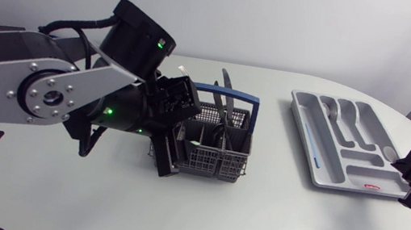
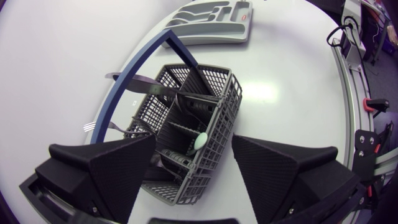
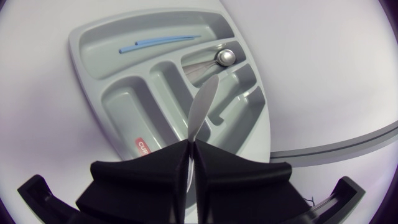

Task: Sort the cutlery from the basket into the organizer compartments.

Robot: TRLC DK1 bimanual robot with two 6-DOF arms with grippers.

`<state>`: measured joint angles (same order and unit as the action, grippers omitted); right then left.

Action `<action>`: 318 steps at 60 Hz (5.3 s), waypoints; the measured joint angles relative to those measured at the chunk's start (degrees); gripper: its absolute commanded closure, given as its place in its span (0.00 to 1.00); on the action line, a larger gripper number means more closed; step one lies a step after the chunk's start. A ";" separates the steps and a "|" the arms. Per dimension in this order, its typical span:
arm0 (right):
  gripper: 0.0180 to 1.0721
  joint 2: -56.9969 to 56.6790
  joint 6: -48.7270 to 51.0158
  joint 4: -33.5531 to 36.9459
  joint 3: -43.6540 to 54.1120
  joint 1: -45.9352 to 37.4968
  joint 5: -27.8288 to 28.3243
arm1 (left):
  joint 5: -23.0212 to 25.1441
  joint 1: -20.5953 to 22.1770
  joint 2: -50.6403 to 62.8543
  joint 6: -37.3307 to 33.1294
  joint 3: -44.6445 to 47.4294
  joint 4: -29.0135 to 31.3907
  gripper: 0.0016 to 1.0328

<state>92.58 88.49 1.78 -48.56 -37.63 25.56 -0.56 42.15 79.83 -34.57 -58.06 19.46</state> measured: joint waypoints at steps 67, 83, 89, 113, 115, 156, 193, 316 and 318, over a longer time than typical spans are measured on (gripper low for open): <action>0.13 -2.47 2.95 -3.10 4.44 3.26 -5.60 | -5.70 5.16 0.04 -2.56 1.18 0.50 0.24; 0.10 -15.45 -4.28 3.41 8.61 7.89 -1.55 | -8.90 6.21 0.07 -3.72 4.09 -3.98 0.37; 0.10 -19.80 -6.34 4.37 11.82 10.32 -1.36 | -9.49 6.49 0.63 -4.52 4.15 -6.03 0.38; 0.10 -36.72 -16.55 12.48 17.94 22.03 -1.42 | -12.20 6.73 4.52 -6.88 5.35 -9.70 0.50; 0.10 -37.90 -17.31 13.05 18.19 23.26 -1.70 | -12.22 6.73 4.57 -7.19 5.60 -10.16 0.51; 0.10 -47.58 -26.64 17.62 20.52 38.10 -7.80 | -13.05 4.81 7.61 -10.54 5.97 -14.23 0.64; 0.10 -49.72 -36.70 18.45 20.55 58.36 -19.54 | -13.03 3.28 9.11 -12.02 5.97 -16.24 0.66; 0.10 -40.00 -50.82 14.32 18.23 74.34 -22.86 | -13.27 2.21 7.30 -13.51 5.33 -15.98 0.67; 0.10 -40.00 -50.82 14.29 18.23 74.34 -22.84 | -13.27 2.21 7.30 -13.51 5.33 -15.98 0.67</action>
<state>52.58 37.67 16.08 -30.33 36.71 2.72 -13.82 44.36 87.13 -48.07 -52.73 3.49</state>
